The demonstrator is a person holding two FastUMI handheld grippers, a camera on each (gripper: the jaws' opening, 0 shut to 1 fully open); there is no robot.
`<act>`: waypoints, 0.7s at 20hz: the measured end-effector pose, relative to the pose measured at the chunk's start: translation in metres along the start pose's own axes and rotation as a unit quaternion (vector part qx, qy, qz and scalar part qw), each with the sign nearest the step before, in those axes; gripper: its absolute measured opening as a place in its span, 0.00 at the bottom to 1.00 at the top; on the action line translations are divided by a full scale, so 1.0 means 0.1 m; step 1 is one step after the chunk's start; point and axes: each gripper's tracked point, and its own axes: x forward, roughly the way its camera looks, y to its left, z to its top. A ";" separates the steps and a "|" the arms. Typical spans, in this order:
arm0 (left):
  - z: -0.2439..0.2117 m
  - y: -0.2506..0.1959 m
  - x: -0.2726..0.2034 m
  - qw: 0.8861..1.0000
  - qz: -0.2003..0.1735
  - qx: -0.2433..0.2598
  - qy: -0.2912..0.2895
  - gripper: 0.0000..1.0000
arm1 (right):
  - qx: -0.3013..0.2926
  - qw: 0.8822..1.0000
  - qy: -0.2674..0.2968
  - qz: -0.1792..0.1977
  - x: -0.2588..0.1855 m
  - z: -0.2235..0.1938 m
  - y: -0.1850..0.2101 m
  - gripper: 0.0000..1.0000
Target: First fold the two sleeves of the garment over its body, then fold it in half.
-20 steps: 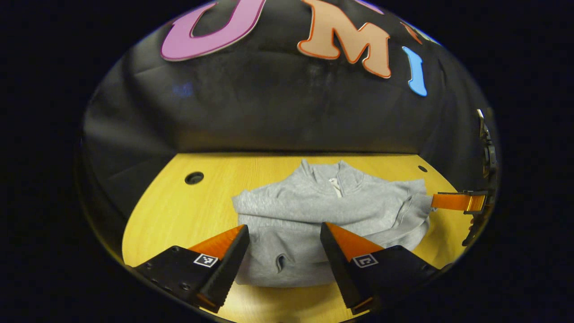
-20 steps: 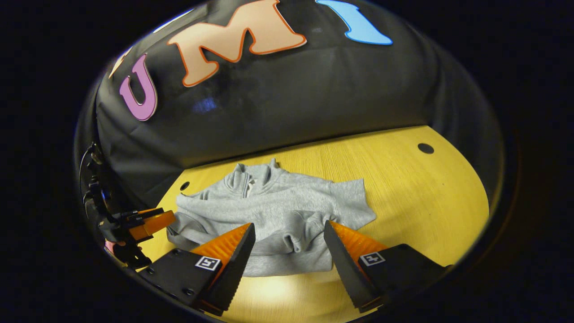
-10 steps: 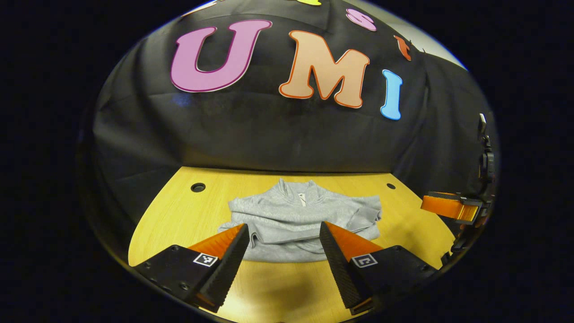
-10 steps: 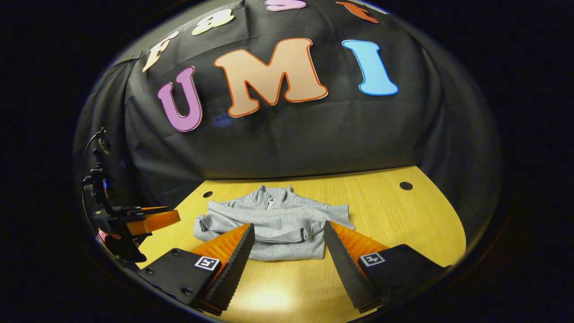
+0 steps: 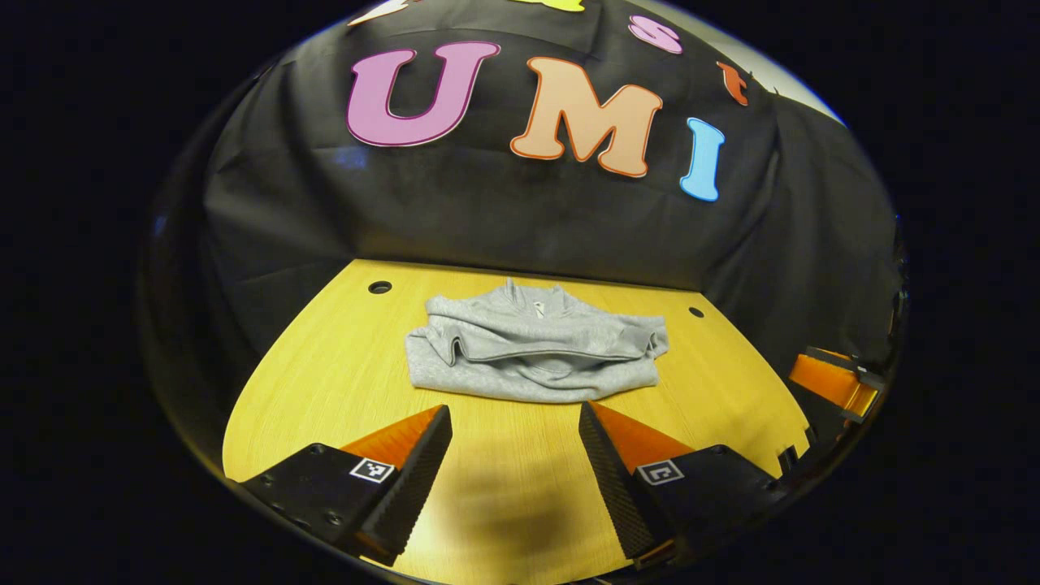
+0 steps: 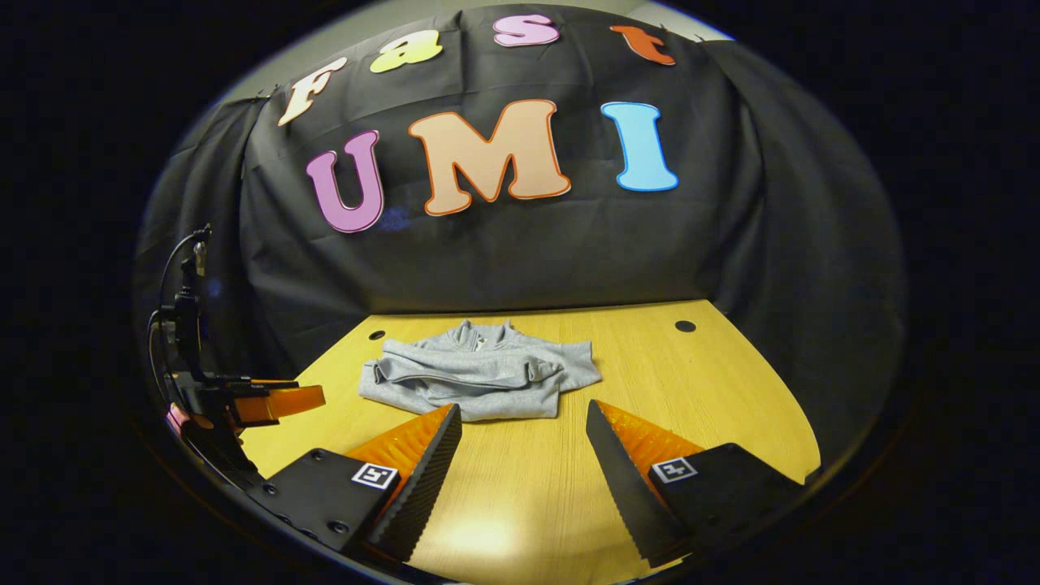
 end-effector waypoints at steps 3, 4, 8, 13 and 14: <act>-0.06 -0.16 -0.03 1.000 -0.002 0.002 0.001 0.92 | 0.005 1.000 0.000 -0.020 -0.12 -0.09 -0.27 0.97; -0.08 -0.21 -0.02 1.000 -0.002 0.002 0.000 0.92 | 0.009 1.000 -0.001 -0.023 -0.16 -0.09 -0.35 0.98; -0.15 -0.45 -0.02 1.000 -0.014 -0.004 -0.008 0.92 | 0.013 0.999 -0.018 -0.035 -0.36 -0.08 -0.60 0.97; -0.17 -0.68 -0.05 0.998 -0.057 0.034 0.000 0.92 | 0.019 0.997 -0.036 -0.061 -0.51 0.02 -0.66 0.97; -0.15 -0.70 -0.06 0.997 -0.069 0.040 -0.002 0.92 | 0.023 0.997 -0.040 -0.067 -0.55 0.03 -0.64 0.97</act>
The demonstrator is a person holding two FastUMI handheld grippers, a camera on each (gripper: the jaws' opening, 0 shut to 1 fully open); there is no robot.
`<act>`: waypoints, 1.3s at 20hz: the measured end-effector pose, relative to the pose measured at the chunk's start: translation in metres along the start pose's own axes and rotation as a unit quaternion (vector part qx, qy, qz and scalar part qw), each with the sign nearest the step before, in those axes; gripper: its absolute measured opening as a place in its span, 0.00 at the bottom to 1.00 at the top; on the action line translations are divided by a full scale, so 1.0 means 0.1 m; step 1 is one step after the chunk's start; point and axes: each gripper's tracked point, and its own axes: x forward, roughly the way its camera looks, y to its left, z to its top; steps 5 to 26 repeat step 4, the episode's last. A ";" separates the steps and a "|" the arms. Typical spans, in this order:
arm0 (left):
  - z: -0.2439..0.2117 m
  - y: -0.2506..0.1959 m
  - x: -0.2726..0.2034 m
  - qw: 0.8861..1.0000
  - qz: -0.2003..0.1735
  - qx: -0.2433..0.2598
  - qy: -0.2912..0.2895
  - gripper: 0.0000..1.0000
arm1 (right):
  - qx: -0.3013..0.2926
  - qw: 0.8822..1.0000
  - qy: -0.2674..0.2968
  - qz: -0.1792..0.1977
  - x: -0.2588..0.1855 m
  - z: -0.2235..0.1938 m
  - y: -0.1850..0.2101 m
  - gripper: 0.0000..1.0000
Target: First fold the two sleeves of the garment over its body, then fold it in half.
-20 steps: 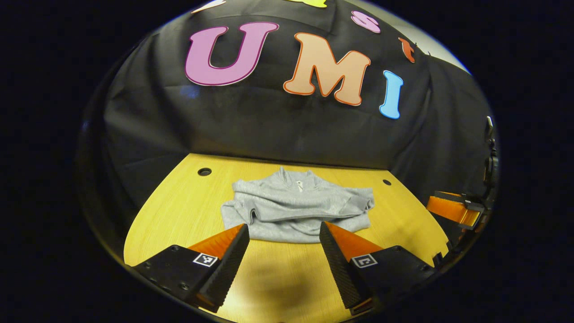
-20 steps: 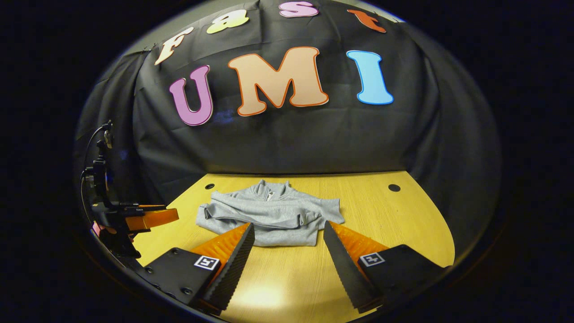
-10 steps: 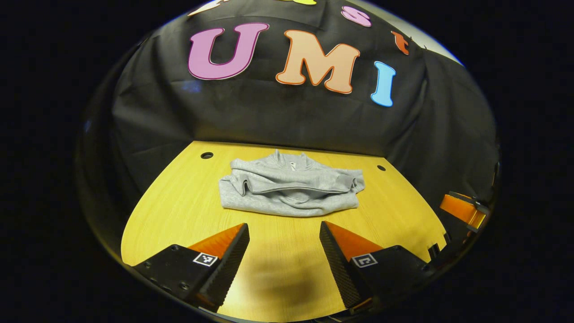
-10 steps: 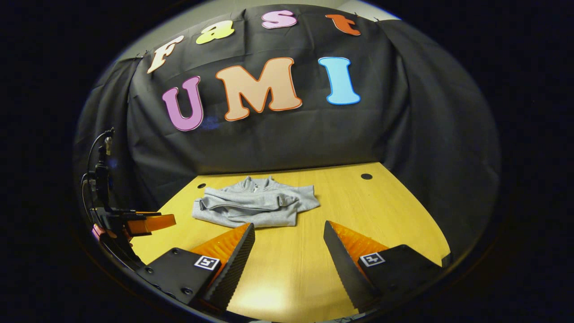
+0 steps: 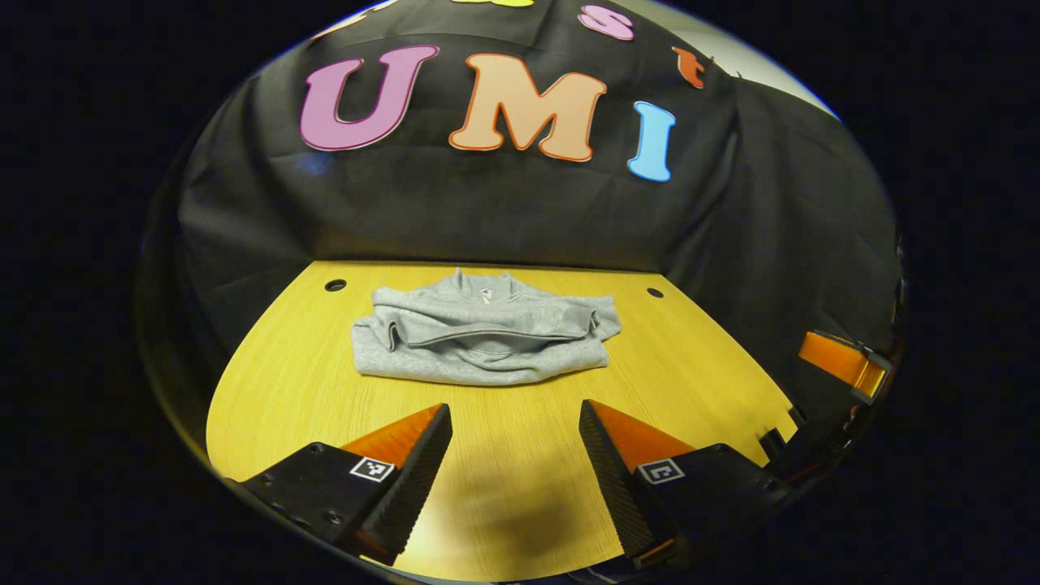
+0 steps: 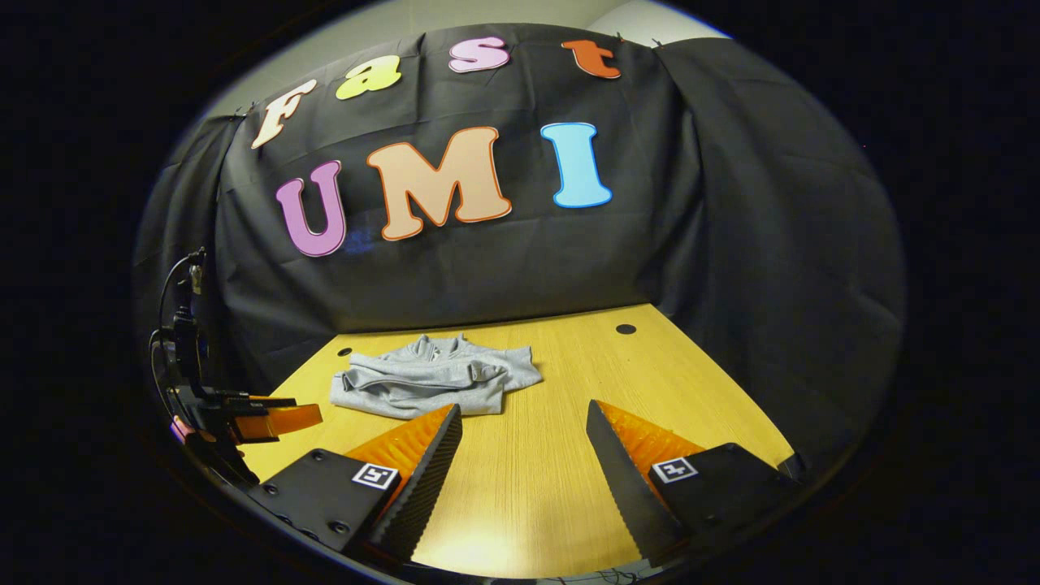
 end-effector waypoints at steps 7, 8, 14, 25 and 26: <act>0.07 0.02 -0.11 0.999 -0.039 0.032 0.005 0.92 | 0.026 0.999 -0.010 -0.035 -0.19 0.01 0.11 0.97; 0.07 0.02 -0.11 0.999 -0.039 0.032 0.005 0.92 | 0.026 0.999 -0.010 -0.035 -0.19 0.01 0.11 0.97; 0.07 0.02 -0.11 0.999 -0.039 0.032 0.005 0.92 | 0.026 0.999 -0.010 -0.035 -0.19 0.01 0.11 0.97; 0.07 0.02 -0.11 0.999 -0.039 0.032 0.005 0.92 | 0.026 0.999 -0.010 -0.035 -0.19 0.01 0.11 0.97; 0.07 0.02 -0.11 0.999 -0.039 0.032 0.005 0.92 | 0.026 0.999 -0.010 -0.035 -0.19 0.01 0.11 0.97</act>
